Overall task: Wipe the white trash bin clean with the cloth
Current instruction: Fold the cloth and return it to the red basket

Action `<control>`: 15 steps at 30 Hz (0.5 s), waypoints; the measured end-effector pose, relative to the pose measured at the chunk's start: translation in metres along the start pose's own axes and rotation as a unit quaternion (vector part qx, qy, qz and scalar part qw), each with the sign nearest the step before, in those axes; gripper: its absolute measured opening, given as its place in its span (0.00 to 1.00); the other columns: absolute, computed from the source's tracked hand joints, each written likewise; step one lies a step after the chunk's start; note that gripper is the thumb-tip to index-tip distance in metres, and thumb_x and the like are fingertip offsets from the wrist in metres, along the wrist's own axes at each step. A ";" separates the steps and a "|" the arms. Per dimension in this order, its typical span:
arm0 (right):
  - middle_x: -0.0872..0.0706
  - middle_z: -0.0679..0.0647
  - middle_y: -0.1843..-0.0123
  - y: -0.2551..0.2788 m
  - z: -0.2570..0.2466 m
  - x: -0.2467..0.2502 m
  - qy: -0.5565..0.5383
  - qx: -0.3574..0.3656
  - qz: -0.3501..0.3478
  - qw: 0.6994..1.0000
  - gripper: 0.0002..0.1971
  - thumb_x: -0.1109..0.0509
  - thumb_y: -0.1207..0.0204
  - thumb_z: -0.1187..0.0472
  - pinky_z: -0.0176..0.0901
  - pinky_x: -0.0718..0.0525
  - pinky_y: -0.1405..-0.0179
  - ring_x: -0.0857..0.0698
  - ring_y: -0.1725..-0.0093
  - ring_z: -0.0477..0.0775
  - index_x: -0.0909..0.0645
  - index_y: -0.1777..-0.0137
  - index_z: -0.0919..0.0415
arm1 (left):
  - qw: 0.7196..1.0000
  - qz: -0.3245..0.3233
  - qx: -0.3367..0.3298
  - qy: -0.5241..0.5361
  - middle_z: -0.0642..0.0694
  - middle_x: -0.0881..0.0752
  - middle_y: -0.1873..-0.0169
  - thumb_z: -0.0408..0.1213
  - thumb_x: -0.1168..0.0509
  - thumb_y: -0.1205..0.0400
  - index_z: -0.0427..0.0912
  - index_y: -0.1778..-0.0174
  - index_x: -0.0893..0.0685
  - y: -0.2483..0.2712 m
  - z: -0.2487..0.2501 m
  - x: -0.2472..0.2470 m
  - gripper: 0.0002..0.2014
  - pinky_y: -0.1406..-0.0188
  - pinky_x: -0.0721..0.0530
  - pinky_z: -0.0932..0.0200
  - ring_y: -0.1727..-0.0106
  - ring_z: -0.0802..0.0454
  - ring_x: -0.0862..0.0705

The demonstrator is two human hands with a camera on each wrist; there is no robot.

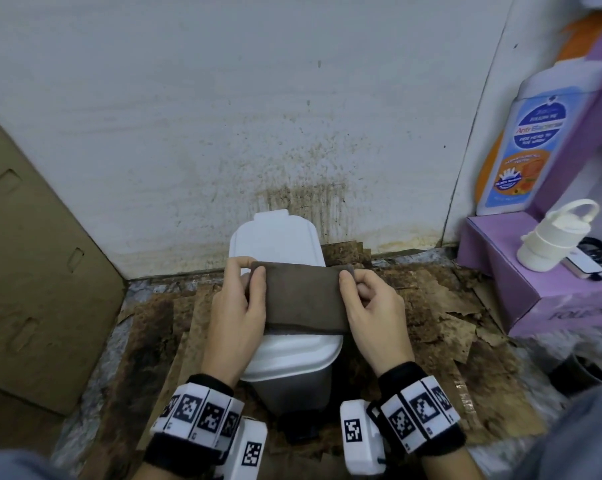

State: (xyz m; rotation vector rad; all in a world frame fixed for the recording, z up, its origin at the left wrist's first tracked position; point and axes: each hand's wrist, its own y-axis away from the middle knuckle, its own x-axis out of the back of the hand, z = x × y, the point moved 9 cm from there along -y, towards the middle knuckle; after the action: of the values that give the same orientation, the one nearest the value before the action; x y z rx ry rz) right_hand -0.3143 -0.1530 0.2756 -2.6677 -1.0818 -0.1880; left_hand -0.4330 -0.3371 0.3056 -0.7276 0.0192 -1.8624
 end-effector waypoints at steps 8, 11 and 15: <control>0.13 0.66 0.62 -0.009 -0.047 0.075 0.000 0.048 0.078 0.996 0.17 0.36 0.13 0.46 0.64 0.19 0.61 0.16 0.61 0.67 0.20 0.56 0.58 | 0.991 -0.031 0.010 0.127 0.48 0.14 0.63 0.48 0.44 0.08 0.55 0.43 0.25 -0.017 0.062 -0.034 0.05 0.66 0.21 0.47 0.63 0.57 0.18; 0.14 0.63 0.67 -0.007 -0.071 0.125 0.010 0.067 0.112 0.991 0.17 0.35 0.14 0.46 0.60 0.23 0.64 0.22 0.68 0.60 0.20 0.55 0.59 | 0.988 -0.048 -0.018 0.148 0.45 0.12 0.58 0.50 0.43 0.09 0.55 0.44 0.24 -0.024 0.108 -0.054 0.06 0.57 0.15 0.35 0.58 0.52 0.14; 0.18 0.67 0.67 0.005 -0.100 0.201 0.007 0.092 0.133 0.987 0.15 0.35 0.13 0.47 0.54 0.28 0.66 0.25 0.67 0.57 0.19 0.54 0.58 | 0.979 -0.092 -0.083 0.164 0.42 0.13 0.55 0.50 0.43 0.08 0.51 0.43 0.24 -0.027 0.184 -0.091 0.08 0.57 0.16 0.38 0.53 0.48 0.13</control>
State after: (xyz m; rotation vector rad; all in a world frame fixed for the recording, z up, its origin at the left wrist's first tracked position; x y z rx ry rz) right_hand -0.1694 -0.0507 0.4133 -2.6026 -0.6904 -0.0531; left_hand -0.3445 -0.1896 0.4216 -0.5403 0.3320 -2.1604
